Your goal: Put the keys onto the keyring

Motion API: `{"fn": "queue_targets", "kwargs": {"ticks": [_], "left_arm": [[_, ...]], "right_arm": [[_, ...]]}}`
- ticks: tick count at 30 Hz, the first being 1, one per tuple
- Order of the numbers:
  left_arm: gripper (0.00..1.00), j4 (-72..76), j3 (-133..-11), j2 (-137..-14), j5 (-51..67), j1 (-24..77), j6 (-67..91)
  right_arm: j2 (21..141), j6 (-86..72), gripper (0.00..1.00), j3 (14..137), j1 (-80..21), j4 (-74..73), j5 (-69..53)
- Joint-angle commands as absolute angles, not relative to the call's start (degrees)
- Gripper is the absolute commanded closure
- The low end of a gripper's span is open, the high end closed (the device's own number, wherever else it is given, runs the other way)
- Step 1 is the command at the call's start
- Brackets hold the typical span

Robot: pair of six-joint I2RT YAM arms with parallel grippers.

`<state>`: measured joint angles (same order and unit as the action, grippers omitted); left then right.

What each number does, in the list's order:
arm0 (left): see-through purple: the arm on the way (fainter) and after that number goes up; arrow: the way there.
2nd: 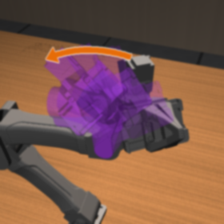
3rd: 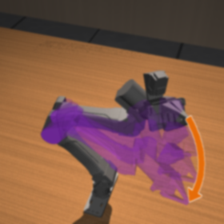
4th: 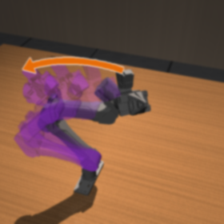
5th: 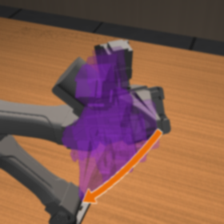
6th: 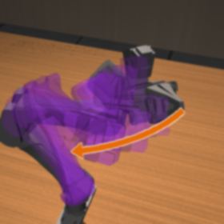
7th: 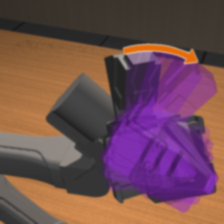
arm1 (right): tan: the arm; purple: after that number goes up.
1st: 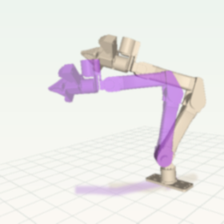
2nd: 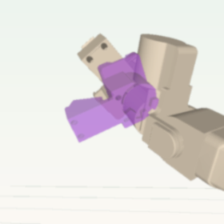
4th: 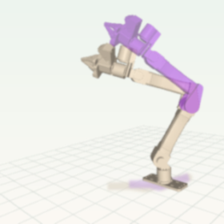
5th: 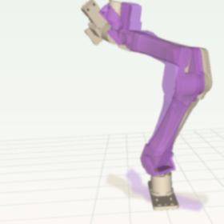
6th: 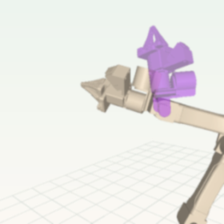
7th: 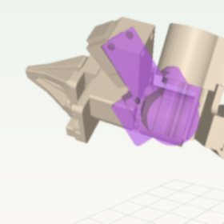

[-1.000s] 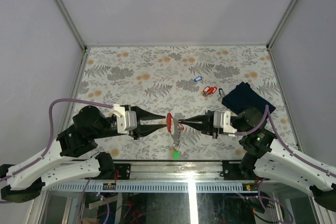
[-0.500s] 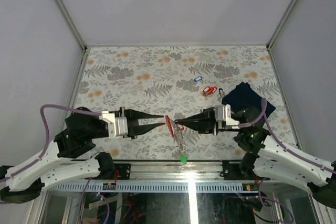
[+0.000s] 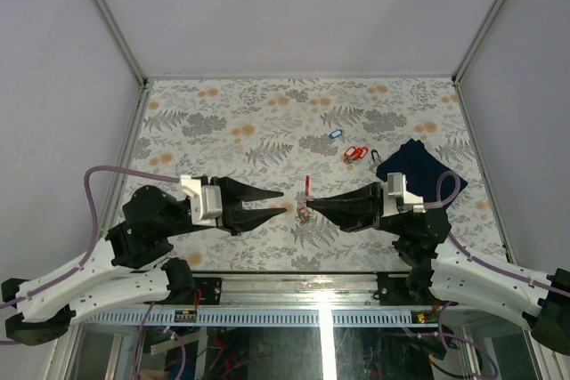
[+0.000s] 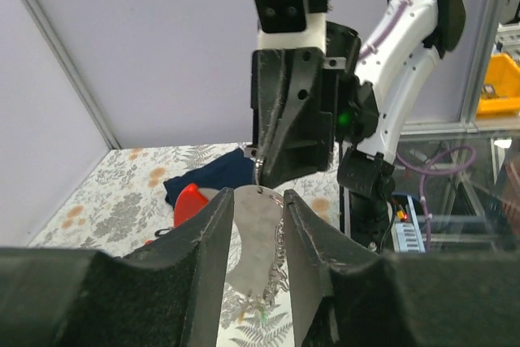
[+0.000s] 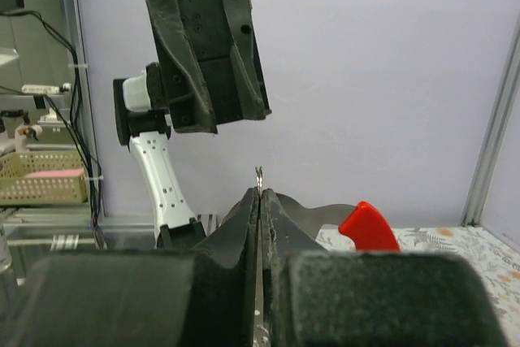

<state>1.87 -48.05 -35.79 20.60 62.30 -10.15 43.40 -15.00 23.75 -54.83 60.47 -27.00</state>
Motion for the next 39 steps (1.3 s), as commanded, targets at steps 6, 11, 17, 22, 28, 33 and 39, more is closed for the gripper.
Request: {"fn": "queue_targets", "kwargs": {"ticks": [6,11,17,22,28,33,39], "left_arm": [[0.71,7.8,-51.9,-41.9,21.9,62.3,-5.8],[0.71,6.9,-54.0,-43.2,25.8,62.3,-7.9],[0.73,4.7,-54.8,-43.0,30.0,62.3,-9.7],[0.72,4.3,-54.1,-42.5,29.7,62.2,-9.8],[0.70,3.0,-54.5,-44.6,28.8,62.2,-10.4],[0.72,1.8,-55.5,-45.9,29.5,62.3,-11.4],[0.76,1.2,-55.6,-46.2,30.0,62.3,-11.7]], "right_arm": [[43.2,-16.3,1.00,21.7,-55.0,78.1,-29.2],[44.8,-13.8,1.00,24.3,-55.0,75.0,-34.6],[45.7,-13.1,1.00,25.2,-55.0,74.0,-35.8],[44.7,-9.9,1.00,26.0,-55.0,70.9,-35.6],[44.4,-7.8,1.00,26.9,-55.0,69.0,-35.8],[44.4,-7.6,1.00,27.2,-55.0,69.4,-36.0],[43.7,-6.8,1.00,27.2,-55.1,68.8,-35.9]]}}
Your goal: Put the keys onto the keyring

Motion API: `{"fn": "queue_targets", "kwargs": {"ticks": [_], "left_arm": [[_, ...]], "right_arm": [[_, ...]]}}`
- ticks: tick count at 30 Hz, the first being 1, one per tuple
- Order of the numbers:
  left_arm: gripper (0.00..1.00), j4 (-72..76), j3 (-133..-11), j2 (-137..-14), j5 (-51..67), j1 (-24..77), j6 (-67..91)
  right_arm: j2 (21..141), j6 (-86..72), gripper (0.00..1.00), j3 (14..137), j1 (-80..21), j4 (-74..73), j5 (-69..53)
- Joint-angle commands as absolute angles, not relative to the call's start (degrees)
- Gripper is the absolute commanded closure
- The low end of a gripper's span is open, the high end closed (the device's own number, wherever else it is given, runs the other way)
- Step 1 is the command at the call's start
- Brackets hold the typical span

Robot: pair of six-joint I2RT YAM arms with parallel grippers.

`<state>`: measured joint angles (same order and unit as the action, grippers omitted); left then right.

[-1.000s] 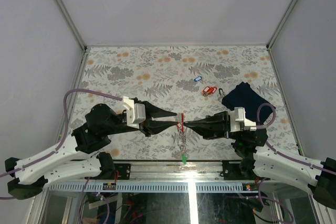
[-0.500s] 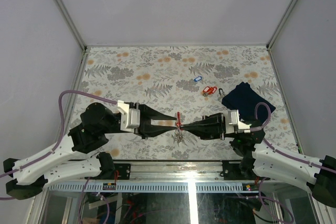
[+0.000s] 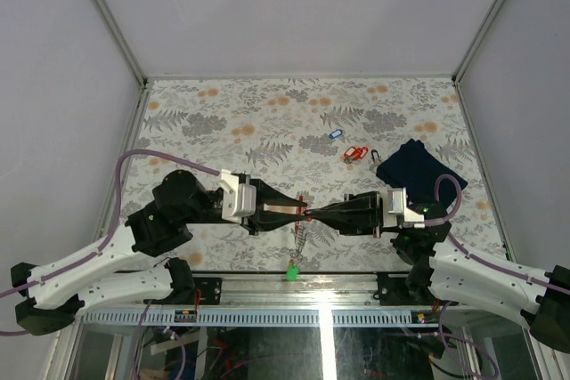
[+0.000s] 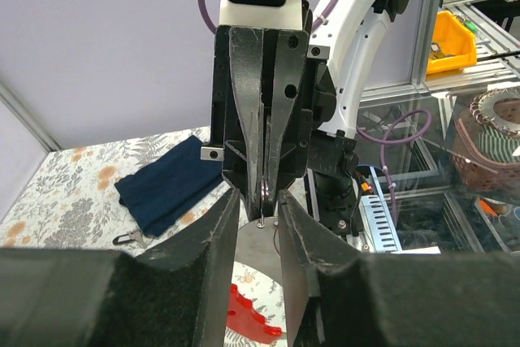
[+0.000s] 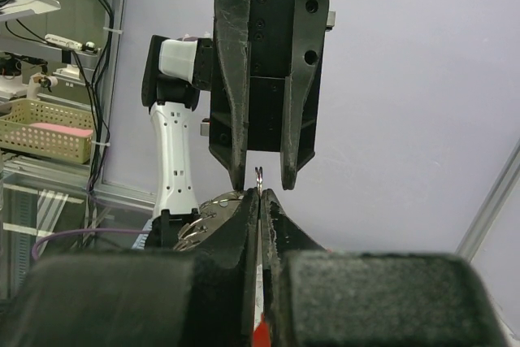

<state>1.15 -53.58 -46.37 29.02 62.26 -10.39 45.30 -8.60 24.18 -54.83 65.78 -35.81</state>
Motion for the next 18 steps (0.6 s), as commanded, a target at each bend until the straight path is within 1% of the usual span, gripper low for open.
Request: {"fn": "queue_targets", "kwargs": {"ticks": [1,5,9,15,18], "left_arm": [[0.77,0.9,-55.6,-46.2,30.0,62.3,-11.8],[0.86,0.5,-55.8,-46.5,29.9,62.2,-12.1],[0.99,-0.6,-56.4,-47.1,29.8,62.3,-12.9],[1.00,-3.5,-58.3,-48.3,29.3,62.3,-14.1],[1.00,-6.2,-60.1,-49.3,29.3,62.3,-14.9]], "right_arm": [[43.6,-6.6,1.00,27.2,-55.1,68.7,-35.9],[43.7,-6.6,1.00,27.4,-55.1,68.6,-36.2],[43.7,-6.5,1.00,27.5,-55.1,68.4,-36.3],[42.8,-4.5,0.99,28.1,-55.1,64.4,-36.8],[41.6,-2.7,0.96,28.5,-55.1,60.6,-36.8]]}}
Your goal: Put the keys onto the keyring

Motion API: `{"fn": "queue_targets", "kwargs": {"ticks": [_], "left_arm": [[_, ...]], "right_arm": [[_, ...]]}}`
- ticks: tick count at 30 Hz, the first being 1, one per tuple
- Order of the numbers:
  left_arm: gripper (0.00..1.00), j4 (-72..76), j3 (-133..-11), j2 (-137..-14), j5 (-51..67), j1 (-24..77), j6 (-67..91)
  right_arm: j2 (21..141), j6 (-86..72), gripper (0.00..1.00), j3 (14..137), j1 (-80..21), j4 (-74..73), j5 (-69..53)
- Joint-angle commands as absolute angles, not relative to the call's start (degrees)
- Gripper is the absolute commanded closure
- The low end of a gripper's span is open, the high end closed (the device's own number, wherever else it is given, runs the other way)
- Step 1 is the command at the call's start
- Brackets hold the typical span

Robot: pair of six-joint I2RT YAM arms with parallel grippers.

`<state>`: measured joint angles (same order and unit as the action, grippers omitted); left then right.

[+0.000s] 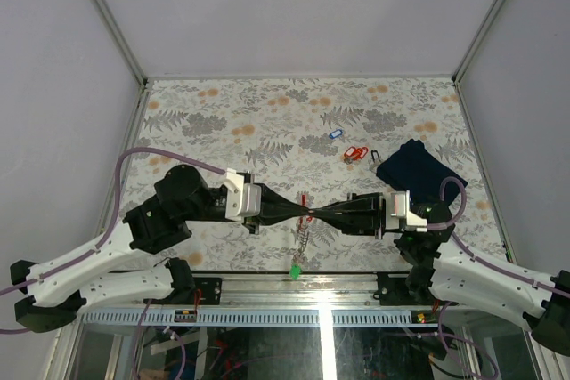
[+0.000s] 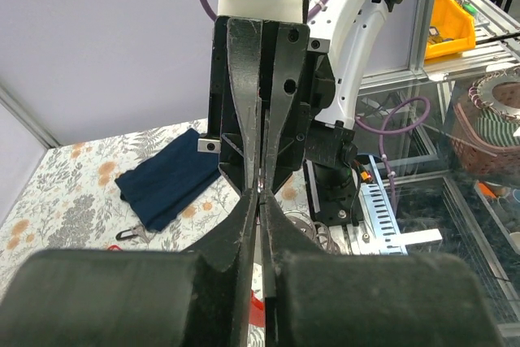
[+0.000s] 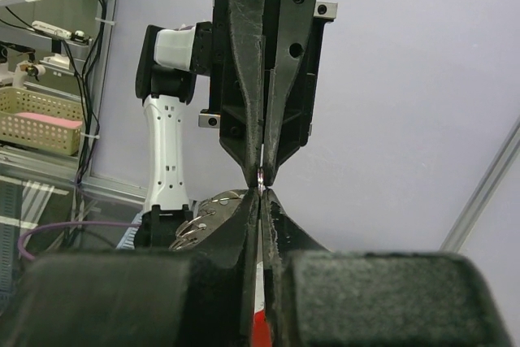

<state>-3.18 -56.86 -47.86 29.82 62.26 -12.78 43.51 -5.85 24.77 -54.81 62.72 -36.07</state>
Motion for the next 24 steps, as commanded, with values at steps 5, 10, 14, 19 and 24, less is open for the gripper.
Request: {"fn": "queue_targets", "kwargs": {"ticks": [5,10,14,19,24], "left_arm": [[1.00,-8.6,-62.0,-50.2,30.1,62.3,-15.7],[1.00,-8.9,-62.3,-50.1,30.0,62.3,-16.1],[1.00,-9.0,-62.6,-50.2,30.0,62.3,-16.2],[1.00,-9.2,-62.7,-50.1,30.0,62.3,-16.3],[1.00,-9.2,-62.7,-49.8,29.8,62.3,-16.2]], "right_arm": [[39.6,1.4,0.89,29.3,-55.0,53.7,-36.3],[39.0,2.1,0.89,29.3,-55.0,52.3,-36.0],[38.8,2.2,0.87,29.3,-55.1,51.6,-35.8],[38.3,2.2,0.84,28.9,-55.0,51.5,-35.3],[38.1,2.1,0.98,28.8,-55.0,51.2,-35.4]]}}
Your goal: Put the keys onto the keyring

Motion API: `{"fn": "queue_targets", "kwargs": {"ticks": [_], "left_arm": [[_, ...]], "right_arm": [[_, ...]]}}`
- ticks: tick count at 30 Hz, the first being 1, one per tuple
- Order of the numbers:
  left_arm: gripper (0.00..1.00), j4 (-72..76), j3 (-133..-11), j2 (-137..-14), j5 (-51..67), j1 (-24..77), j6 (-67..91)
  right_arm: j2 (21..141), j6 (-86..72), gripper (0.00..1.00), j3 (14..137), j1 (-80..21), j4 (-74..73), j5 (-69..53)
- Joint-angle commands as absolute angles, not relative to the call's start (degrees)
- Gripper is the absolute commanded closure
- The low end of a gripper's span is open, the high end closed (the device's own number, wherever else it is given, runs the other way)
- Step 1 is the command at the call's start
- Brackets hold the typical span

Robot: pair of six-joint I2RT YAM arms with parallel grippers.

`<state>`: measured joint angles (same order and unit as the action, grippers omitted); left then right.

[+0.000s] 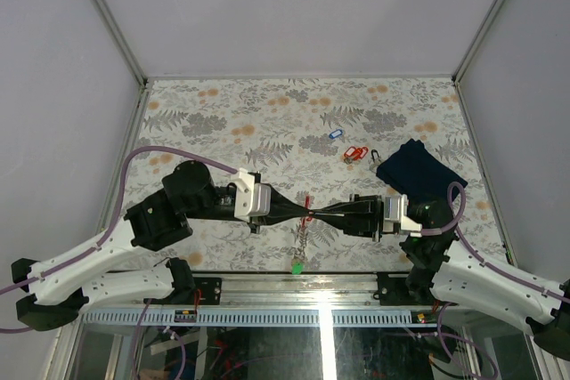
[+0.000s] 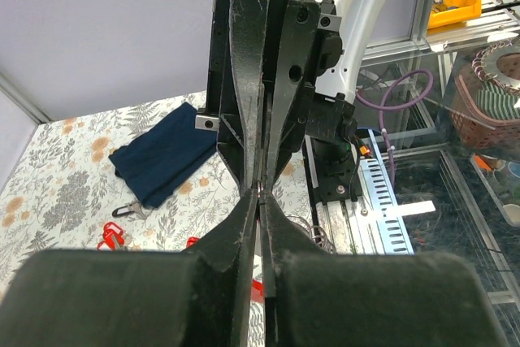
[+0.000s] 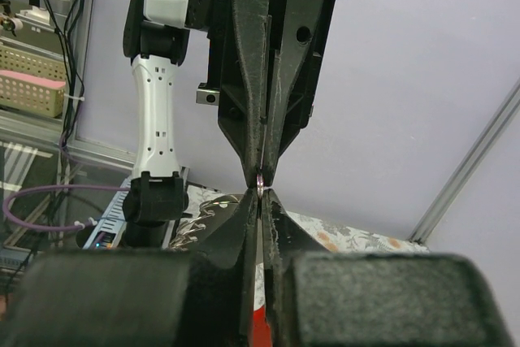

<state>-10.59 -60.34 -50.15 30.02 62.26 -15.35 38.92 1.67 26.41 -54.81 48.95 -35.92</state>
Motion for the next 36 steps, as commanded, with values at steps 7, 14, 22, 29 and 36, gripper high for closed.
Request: {"fn": "queue_targets", "kwargs": {"ticks": [7,14,22,29,36], "left_arm": [[0.95,-9.6,-62.8,-49.0,29.2,62.3,-16.4],[0.70,-9.0,-61.1,-47.0,29.2,62.3,-16.4],[0.71,-9.2,-60.6,-47.7,29.0,62.2,-16.2],[0.72,-9.1,-60.8,-48.9,29.0,62.3,-16.2],[0.78,-8.8,-61.2,-50.0,29.3,62.3,-16.2]], "right_arm": [[37.6,1.7,1.00,28.8,-55.0,50.9,-35.2],[36.8,0.8,1.00,28.8,-55.0,52.9,-34.8],[37.5,-0.6,1.00,29.6,-55.1,54.3,-36.0],[37.6,-1.4,1.00,29.9,-55.0,55.4,-36.6],[38.0,-1.7,1.00,30.0,-55.0,55.5,-37.2]]}}
